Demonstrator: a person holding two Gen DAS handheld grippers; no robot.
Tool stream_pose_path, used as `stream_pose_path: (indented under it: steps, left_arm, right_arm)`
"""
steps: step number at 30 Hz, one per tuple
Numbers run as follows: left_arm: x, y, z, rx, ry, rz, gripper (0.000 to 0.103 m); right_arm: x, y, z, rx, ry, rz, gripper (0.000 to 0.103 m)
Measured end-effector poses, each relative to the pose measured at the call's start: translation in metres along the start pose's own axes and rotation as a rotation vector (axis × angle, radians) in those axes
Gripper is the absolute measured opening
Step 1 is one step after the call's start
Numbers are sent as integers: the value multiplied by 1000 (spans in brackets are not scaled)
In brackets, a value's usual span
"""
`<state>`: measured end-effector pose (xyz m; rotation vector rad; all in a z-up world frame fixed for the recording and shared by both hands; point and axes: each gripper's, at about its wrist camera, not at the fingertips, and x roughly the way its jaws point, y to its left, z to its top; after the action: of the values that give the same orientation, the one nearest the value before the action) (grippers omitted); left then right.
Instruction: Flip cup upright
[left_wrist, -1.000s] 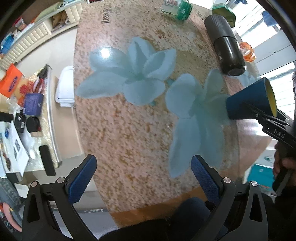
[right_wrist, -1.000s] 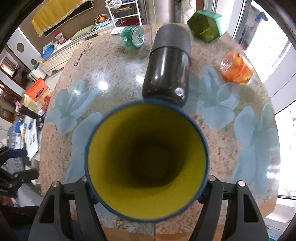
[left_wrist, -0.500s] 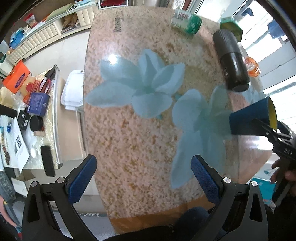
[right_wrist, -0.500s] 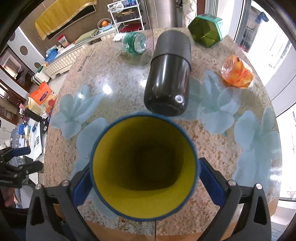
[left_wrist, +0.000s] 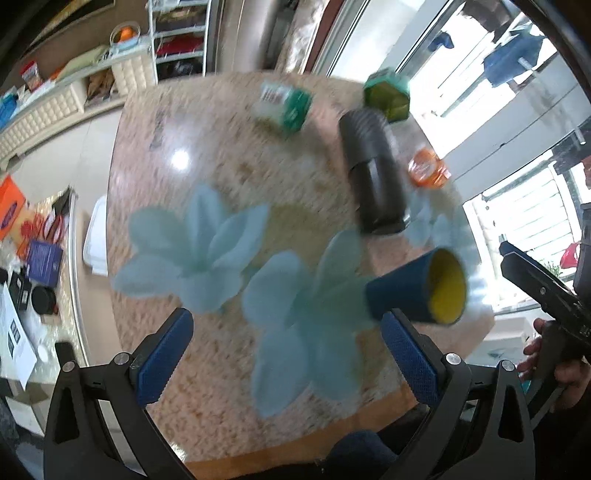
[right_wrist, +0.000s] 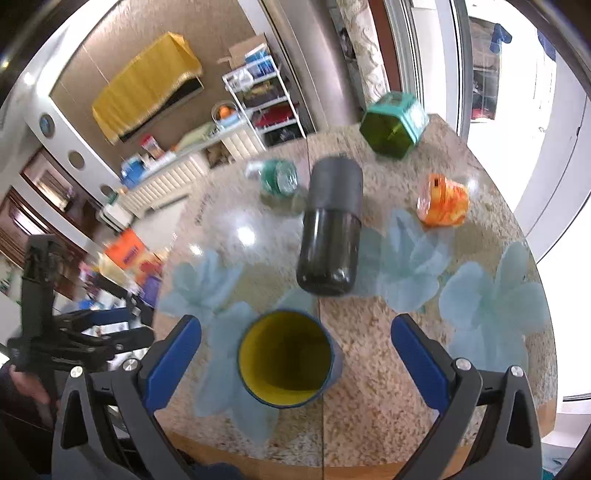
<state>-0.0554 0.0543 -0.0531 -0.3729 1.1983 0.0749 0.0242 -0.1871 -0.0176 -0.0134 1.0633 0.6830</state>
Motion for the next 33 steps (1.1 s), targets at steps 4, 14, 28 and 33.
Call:
stream_pose_path:
  steps: [4, 14, 28, 33]
  left_arm:
    - [-14, -26, 9, 25, -48, 25, 102]
    - [-31, -80, 12, 53, -119, 50, 102]
    - [-46, -109, 0, -25, -202, 72, 102]
    - [-52, -120, -8, -10, -212, 93, 102]
  right_arm:
    - [-19, -5, 15, 5, -42, 39, 103]
    - [-42, -11, 41, -100, -57, 102, 103]
    - [-47, -27, 29, -234, -33, 12, 103]
    - [-52, -29, 24, -239, -36, 14, 103]
